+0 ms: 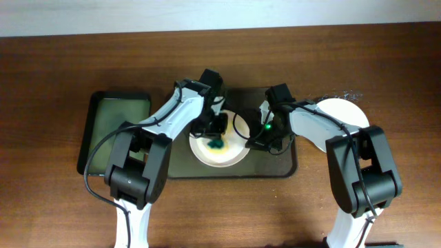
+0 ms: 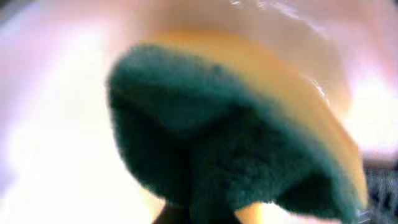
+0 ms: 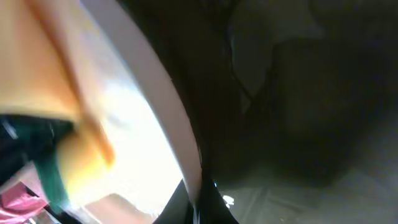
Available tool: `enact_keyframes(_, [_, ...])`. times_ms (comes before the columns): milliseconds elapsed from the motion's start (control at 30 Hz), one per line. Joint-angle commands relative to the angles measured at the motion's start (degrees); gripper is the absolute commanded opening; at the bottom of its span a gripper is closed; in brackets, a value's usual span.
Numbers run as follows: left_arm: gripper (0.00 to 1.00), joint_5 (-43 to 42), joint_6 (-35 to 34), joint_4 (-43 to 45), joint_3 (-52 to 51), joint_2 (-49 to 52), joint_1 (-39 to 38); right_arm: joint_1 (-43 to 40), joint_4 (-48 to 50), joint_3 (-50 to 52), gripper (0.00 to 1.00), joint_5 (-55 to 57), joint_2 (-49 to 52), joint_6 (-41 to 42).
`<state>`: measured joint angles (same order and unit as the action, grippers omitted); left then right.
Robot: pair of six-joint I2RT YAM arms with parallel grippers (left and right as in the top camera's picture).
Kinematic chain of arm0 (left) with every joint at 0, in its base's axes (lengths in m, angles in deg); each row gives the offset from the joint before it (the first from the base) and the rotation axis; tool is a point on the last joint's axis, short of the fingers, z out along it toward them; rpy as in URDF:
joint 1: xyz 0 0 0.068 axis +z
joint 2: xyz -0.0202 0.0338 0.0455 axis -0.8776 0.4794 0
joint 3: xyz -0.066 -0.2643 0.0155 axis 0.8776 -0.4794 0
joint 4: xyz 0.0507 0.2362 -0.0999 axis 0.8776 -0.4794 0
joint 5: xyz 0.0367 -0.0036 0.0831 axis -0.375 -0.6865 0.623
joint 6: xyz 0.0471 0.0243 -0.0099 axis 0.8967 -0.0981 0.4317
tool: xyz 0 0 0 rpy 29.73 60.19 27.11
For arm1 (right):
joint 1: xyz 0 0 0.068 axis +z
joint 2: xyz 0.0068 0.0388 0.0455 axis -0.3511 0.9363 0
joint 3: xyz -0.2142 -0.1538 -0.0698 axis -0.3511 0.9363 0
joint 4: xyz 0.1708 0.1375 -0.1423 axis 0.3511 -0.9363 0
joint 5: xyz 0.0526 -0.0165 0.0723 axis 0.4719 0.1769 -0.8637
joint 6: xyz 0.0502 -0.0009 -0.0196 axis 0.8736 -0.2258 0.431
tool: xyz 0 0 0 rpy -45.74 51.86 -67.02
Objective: Clean dirty plates on tray and stack at the side
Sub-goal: 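Continue scrubbing the plate with the sponge, right gripper holding rim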
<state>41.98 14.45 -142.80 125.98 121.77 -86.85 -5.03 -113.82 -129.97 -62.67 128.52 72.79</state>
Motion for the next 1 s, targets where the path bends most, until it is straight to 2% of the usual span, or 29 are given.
enact_keyframes(0, [0.0,25.42,-11.21,7.52,0.22,0.63,0.68,-0.5,-0.52,2.23,0.04,6.16,2.6,-0.2])
enact_keyframes(100, [0.0,33.18,-11.21,3.17,7.43,0.63,1.14,-0.5,-0.48,2.23,0.04,6.21,2.6,-0.2])
enact_keyframes(200, [0.0,33.46,-11.19,-4.48,16.48,0.61,2.91,-0.5,-0.48,2.23,0.04,6.21,2.6,-0.2])
enact_keyframes(267, [0.0,29.14,-8.5,-10.8,22.73,0.61,4.31,-0.52,-0.22,2.16,0.04,6.25,2.58,-0.22])
enact_keyframes(400, [0.0,17.22,-1.22,-16.39,24.0,0.63,6.01,-0.5,-2.49,-1.33,0.04,9.66,1.64,-1.68])
enact_keyframes(533, [0.0,16.57,-0.04,-18.1,24.0,0.63,6.16,-0.44,-10.36,-4.85,0.04,21.51,-8.04,-2.62])
enact_keyframes(600, [0.0,11.13,2.91,-18.27,24.0,0.66,6.32,-0.28,-13.22,-4.94,0.04,26.4,-15.5,-2.6])
enact_keyframes(800, [0.0,3.72,5.81,-17.84,24.0,0.66,6.56,5.16,-19.47,-4.94,0.04,47.8,-33.44,-2.54])
enact_keyframes(967, [0.0,2.19,6.86,-17.4,24.0,0.66,6.56,15.37,-19.87,-4.94,0.04,70.42,-36.48,-2.29])
